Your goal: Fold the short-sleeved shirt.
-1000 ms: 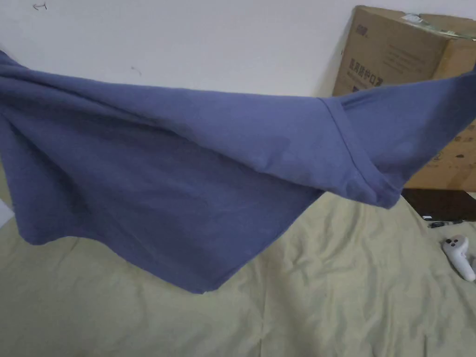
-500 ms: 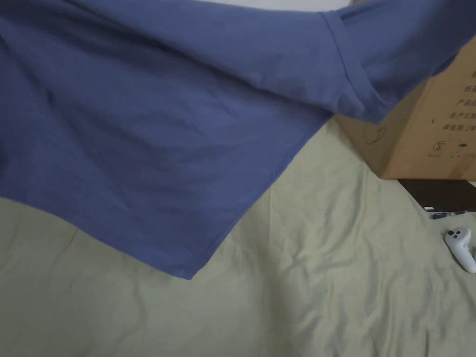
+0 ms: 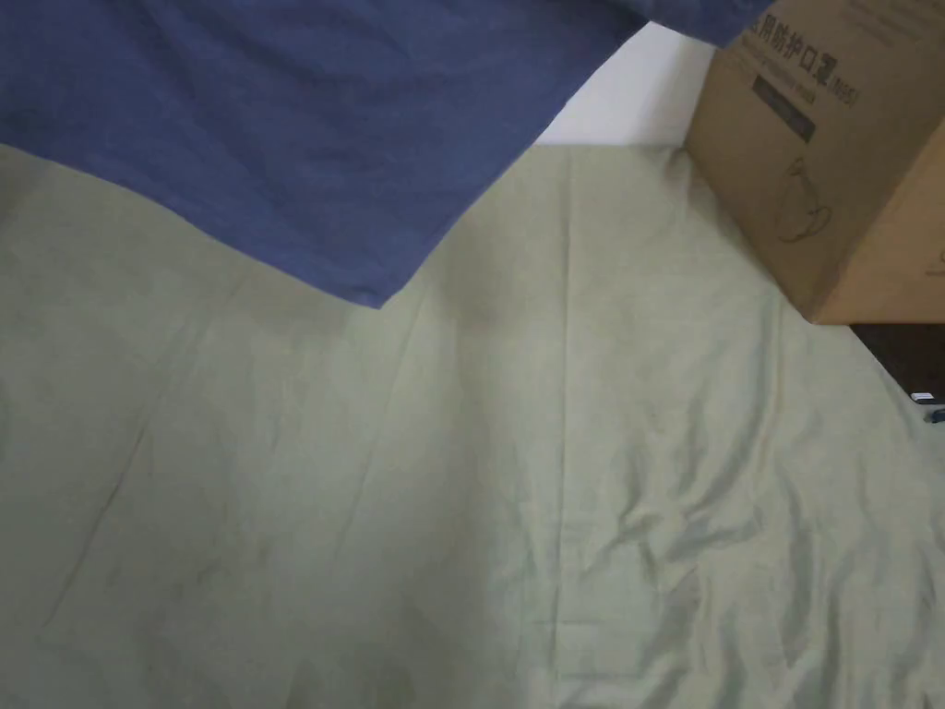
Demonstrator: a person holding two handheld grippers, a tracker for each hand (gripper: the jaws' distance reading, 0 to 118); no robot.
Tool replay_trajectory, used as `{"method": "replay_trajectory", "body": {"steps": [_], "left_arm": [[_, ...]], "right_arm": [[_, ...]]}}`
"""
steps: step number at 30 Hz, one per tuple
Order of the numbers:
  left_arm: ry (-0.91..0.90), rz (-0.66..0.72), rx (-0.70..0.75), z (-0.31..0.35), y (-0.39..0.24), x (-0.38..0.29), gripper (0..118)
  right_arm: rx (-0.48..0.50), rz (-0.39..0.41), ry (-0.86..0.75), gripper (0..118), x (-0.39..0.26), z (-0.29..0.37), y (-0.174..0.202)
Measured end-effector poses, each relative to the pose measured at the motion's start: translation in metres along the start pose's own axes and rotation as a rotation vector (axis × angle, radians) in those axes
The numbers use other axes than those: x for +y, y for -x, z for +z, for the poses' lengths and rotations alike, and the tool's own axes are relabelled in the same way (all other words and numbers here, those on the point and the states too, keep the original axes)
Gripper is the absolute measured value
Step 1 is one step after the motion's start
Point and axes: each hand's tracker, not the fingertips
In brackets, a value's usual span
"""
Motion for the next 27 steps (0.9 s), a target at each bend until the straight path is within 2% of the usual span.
{"method": "replay_trajectory", "body": {"steps": [3, 5, 9, 12, 15, 21, 27], "left_arm": [[0.004, 0.045, 0.007, -0.016, 0.014, -0.02, 0], [0.015, 0.048, 0.007, -0.022, 0.025, -0.044, 0], [0.124, 0.06, 0.034, -0.022, 0.054, -0.102, 0], [0.168, 0.066, 0.026, -0.002, 0.08, -0.152, 0], [0.251, 0.053, 0.036, 0.033, 0.105, -0.204, 0], [0.435, -0.056, 0.087, 0.122, 0.144, -0.306, 0], [0.558, -0.026, 0.116, 0.209, 0.167, -0.378, 0]], "right_arm": [[-0.012, 0.005, 0.023, 6, -0.022, -0.022, 0.014], [0.003, 0.003, 0.074, 6, -0.035, -0.048, 0.009], [0.015, 0.034, 0.197, 6, -0.097, -0.075, 0.011], [0.013, 0.058, 0.261, 6, -0.152, -0.078, 0.006], [0.031, 0.021, 0.364, 6, -0.207, -0.076, -0.01], [0.043, -0.054, 0.513, 6, -0.31, -0.021, -0.046], [0.034, -0.094, 0.632, 6, -0.391, 0.044, -0.081]]}}
